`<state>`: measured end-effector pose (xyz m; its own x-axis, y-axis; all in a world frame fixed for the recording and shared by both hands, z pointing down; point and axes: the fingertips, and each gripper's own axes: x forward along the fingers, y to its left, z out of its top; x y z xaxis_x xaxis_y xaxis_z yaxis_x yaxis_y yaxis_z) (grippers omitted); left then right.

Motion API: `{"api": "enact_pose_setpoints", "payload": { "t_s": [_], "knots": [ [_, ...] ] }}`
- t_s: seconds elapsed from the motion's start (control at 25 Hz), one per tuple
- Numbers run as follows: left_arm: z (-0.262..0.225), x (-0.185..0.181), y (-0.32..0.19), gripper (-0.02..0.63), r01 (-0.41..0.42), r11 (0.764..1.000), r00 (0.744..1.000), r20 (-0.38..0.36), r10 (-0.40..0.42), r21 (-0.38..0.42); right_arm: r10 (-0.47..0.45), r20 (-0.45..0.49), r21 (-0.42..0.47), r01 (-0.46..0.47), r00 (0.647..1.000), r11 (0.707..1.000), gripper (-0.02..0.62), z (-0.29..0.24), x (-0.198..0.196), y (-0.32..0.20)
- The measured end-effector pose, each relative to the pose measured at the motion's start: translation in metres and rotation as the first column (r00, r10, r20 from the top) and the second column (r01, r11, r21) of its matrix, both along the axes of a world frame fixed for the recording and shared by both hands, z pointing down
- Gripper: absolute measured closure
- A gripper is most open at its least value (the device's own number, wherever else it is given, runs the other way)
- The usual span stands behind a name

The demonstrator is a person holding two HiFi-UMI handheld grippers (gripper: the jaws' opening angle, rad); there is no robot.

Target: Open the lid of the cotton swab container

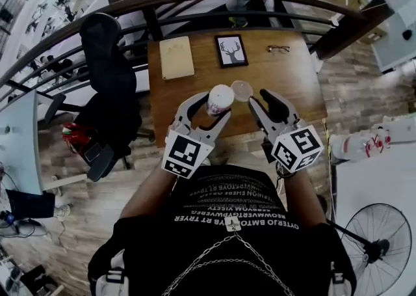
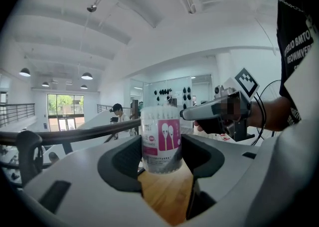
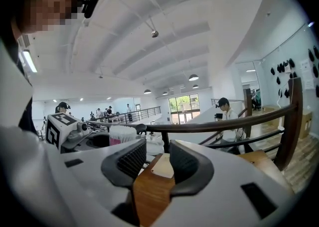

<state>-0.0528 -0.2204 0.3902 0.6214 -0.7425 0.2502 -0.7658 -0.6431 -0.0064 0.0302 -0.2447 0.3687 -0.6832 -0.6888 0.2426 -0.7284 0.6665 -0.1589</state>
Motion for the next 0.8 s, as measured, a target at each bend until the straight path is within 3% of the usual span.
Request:
{"api": "enact_pose_setpoints", "payload": {
  "t_s": [0.2,0.36,0.6,0.8],
  "knots": [
    [-0.008,-0.02,-0.011,0.342,0.135,0.991,0.991,-0.018,-0.134,0.023,-0.019,-0.033,0.07,0.021,0.999,0.997,0.483,0.002,0.014,-0.006],
    [-0.022,-0.026,-0.019,0.342,0.221,0.974,0.975,-0.03,-0.22,0.046,0.029,-0.073,0.083,-0.023,0.997,0.996,0.554,0.005,0.044,-0.019],
    [-0.048,-0.015,-0.019,0.342,0.294,0.952,0.956,-0.036,-0.292,0.084,0.143,-0.122,0.116,-0.129,0.982,0.985,0.58,-0.005,0.115,-0.032],
    [-0.055,0.0,-0.019,0.342,0.333,0.939,0.943,-0.032,-0.332,0.086,0.181,-0.097,0.135,-0.167,0.979,0.977,0.58,-0.017,0.163,-0.038]
  ]
}}
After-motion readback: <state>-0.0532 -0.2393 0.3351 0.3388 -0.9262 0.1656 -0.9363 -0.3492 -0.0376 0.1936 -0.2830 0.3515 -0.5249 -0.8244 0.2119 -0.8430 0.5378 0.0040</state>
